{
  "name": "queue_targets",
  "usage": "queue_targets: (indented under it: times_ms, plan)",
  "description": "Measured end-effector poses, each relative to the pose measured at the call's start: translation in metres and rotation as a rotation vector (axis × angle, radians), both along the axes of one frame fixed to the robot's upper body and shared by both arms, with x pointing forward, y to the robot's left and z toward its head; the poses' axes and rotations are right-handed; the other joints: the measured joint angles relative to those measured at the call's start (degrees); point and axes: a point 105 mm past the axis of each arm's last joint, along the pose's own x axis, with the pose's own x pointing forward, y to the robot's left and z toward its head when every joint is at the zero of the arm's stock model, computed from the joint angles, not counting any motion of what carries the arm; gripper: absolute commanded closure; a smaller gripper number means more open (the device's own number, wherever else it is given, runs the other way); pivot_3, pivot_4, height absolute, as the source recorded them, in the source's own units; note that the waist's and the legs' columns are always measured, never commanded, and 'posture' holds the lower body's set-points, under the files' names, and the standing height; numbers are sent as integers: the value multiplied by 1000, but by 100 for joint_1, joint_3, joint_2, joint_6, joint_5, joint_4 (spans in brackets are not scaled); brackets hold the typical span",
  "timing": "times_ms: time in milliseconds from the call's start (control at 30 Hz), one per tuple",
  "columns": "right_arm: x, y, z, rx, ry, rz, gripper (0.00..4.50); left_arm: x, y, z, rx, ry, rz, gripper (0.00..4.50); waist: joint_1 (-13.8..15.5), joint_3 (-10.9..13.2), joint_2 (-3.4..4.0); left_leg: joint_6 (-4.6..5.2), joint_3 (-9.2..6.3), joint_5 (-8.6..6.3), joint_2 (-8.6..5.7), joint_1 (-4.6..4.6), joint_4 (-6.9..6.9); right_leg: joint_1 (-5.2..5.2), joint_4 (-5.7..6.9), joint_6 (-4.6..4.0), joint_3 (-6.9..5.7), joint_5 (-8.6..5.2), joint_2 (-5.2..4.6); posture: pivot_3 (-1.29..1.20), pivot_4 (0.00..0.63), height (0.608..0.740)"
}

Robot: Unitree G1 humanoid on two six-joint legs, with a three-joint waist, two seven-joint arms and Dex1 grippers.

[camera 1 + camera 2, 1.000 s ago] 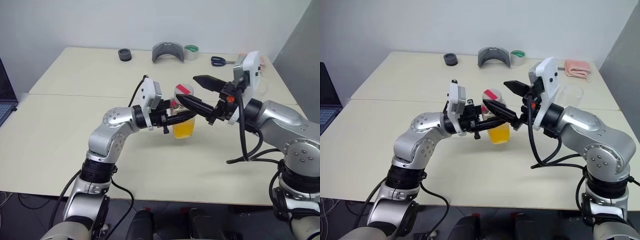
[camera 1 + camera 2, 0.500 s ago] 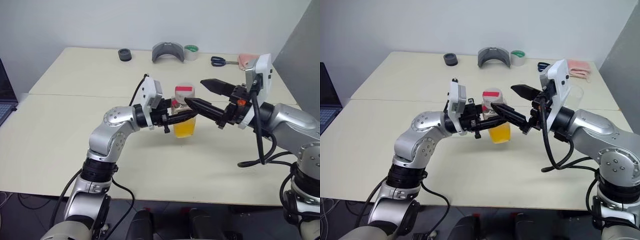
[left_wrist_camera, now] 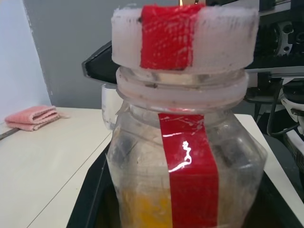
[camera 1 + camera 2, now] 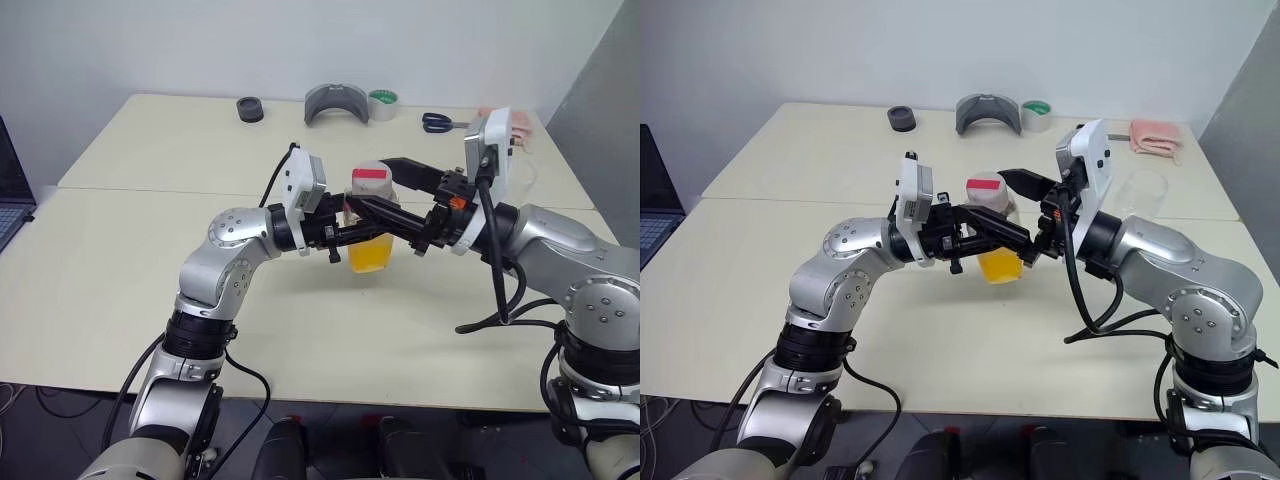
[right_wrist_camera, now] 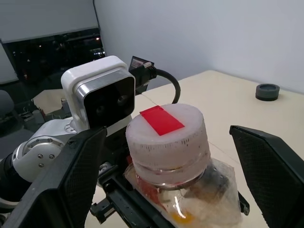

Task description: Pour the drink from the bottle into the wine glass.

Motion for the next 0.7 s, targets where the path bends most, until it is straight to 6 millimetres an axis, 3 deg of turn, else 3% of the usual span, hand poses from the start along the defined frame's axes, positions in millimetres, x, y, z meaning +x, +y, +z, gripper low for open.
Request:
queue_targets:
  times_ms: [33,133,300,700]
  plan:
    - [0,0,0,0,-4,-2,86,0,0,0,0,0,0,2730,-1,0,0,0,0,0,0,0,0,0,0,0,0,0,0,0,150,740]
    - [4,0,1,5,-16,-13,697,0,0,0,0,0,1,2730,0,0,0,0,0,0,0,0,0,0,0,0,0,0,0,0,150,740]
    - [4,2,3,16,-38,-3,2416,0,0,0,1,2,4,2730,0,0,0,0,0,0,0,0,0,0,0,0,0,0,0,0,150,740]
    - [5,5,9,-14,-108,-7,2510,1,4,3,-15,-3,13,2730,-2,1,1,0,-1,0,0,0,0,-1,0,0,0,0,0,0,150,740]
